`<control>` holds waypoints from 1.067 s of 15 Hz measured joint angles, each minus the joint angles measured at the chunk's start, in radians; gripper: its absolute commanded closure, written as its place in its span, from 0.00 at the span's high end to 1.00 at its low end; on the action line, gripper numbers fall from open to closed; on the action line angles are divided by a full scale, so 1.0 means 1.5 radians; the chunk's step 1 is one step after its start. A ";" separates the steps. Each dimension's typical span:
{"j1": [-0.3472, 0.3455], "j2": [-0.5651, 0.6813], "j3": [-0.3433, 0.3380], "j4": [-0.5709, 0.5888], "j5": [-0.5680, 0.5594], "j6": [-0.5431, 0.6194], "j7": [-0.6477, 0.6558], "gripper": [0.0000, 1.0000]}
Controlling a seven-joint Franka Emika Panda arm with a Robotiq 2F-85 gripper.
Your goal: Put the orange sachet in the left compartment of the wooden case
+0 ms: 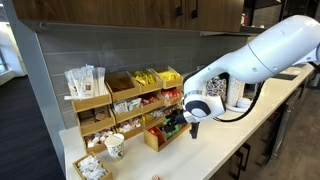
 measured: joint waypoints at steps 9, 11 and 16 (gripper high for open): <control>-0.006 -0.061 0.016 -0.054 -0.072 0.041 0.129 1.00; -0.008 -0.090 0.028 -0.093 -0.133 0.041 0.214 1.00; -0.027 -0.183 0.058 -0.191 -0.291 0.031 0.424 1.00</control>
